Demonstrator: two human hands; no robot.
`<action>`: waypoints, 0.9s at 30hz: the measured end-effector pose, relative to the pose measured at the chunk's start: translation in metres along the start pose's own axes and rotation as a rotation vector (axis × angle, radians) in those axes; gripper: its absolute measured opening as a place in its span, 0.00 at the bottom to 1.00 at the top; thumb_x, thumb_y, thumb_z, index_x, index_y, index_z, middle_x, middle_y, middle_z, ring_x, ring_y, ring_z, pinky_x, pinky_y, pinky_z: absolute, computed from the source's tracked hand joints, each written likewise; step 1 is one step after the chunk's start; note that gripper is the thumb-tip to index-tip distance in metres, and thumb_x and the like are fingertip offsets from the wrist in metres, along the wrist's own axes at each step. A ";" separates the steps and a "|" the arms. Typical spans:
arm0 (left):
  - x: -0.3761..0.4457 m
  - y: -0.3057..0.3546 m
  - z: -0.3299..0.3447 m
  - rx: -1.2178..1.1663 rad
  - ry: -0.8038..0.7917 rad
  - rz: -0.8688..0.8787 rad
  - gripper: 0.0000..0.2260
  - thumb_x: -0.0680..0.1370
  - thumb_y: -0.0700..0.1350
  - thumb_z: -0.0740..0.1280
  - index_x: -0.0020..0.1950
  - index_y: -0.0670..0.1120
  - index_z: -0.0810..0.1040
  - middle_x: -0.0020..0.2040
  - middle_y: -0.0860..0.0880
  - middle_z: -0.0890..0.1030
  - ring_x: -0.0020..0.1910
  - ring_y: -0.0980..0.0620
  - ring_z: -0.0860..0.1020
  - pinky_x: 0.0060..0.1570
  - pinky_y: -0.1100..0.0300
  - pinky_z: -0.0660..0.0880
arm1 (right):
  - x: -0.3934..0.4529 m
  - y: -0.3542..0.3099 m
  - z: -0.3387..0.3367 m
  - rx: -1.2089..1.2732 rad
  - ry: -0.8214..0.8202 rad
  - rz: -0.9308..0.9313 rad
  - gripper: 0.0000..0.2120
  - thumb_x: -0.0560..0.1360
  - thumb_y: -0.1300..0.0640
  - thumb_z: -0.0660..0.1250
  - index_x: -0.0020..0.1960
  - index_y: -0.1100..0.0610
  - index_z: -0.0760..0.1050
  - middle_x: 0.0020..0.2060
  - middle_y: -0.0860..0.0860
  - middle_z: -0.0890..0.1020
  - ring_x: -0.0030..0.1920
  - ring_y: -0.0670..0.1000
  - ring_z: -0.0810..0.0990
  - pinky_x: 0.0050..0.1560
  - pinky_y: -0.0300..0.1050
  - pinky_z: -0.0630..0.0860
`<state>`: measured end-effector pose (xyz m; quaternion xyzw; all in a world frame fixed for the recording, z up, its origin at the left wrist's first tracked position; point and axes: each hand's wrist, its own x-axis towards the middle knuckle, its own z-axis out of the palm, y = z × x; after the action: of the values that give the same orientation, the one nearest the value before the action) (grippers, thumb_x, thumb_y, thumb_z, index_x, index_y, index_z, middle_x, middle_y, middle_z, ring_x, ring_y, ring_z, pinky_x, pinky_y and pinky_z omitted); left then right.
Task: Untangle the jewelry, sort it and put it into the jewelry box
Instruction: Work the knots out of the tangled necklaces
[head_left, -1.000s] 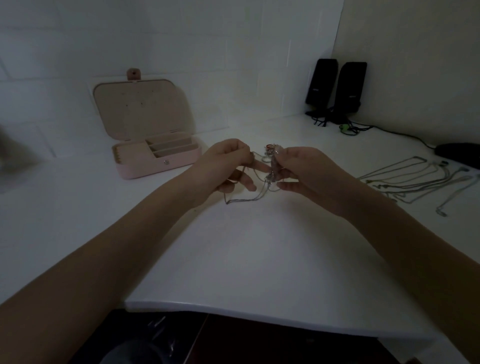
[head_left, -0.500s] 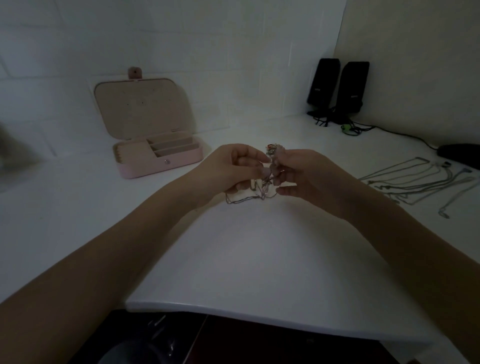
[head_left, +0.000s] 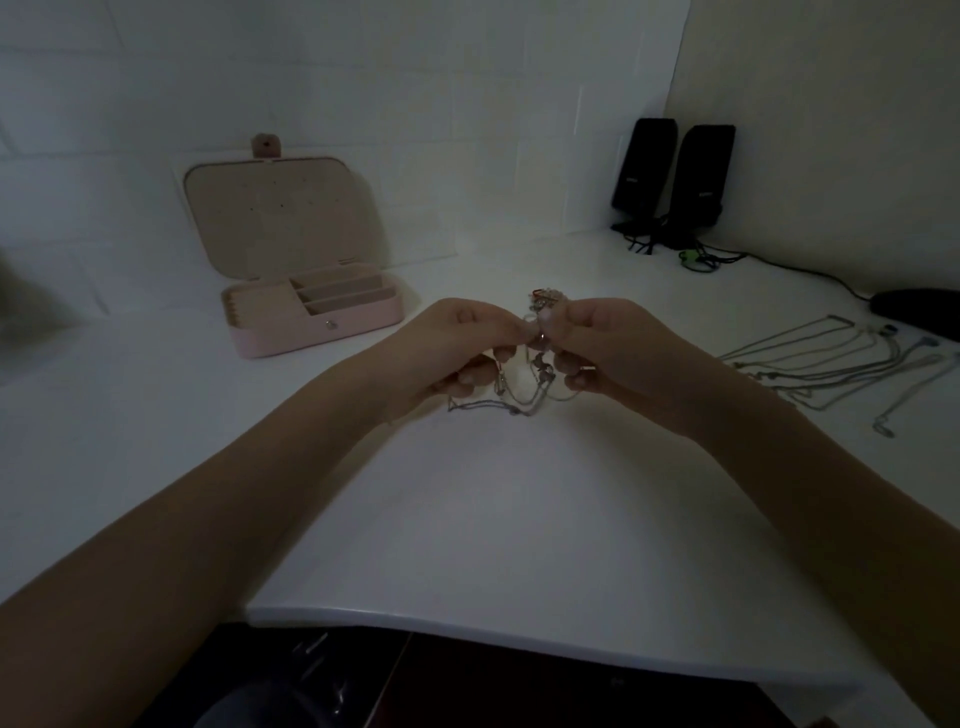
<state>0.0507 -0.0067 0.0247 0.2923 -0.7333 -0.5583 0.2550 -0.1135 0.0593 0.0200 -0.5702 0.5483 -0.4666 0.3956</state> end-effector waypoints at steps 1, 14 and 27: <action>0.000 0.000 0.000 0.001 0.002 0.000 0.09 0.77 0.43 0.66 0.49 0.37 0.79 0.30 0.51 0.69 0.21 0.57 0.61 0.20 0.68 0.54 | 0.000 0.000 0.000 -0.009 -0.009 0.003 0.11 0.79 0.53 0.62 0.46 0.59 0.79 0.34 0.48 0.76 0.31 0.43 0.70 0.33 0.36 0.70; 0.007 -0.004 -0.003 -0.206 -0.064 -0.125 0.06 0.73 0.40 0.62 0.36 0.46 0.73 0.33 0.51 0.72 0.27 0.56 0.69 0.20 0.68 0.56 | -0.002 -0.003 0.000 0.315 -0.308 0.210 0.13 0.77 0.47 0.58 0.40 0.54 0.66 0.32 0.46 0.70 0.30 0.43 0.67 0.31 0.35 0.67; 0.008 -0.003 -0.004 -0.152 -0.076 -0.125 0.09 0.76 0.39 0.63 0.36 0.46 0.76 0.33 0.50 0.75 0.27 0.57 0.68 0.21 0.66 0.55 | -0.001 -0.006 -0.002 0.462 -0.236 0.171 0.10 0.76 0.50 0.60 0.39 0.55 0.70 0.33 0.47 0.73 0.30 0.43 0.71 0.31 0.35 0.68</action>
<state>0.0490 -0.0158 0.0231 0.2956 -0.6783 -0.6380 0.2132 -0.1140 0.0612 0.0258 -0.4666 0.4236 -0.4746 0.6145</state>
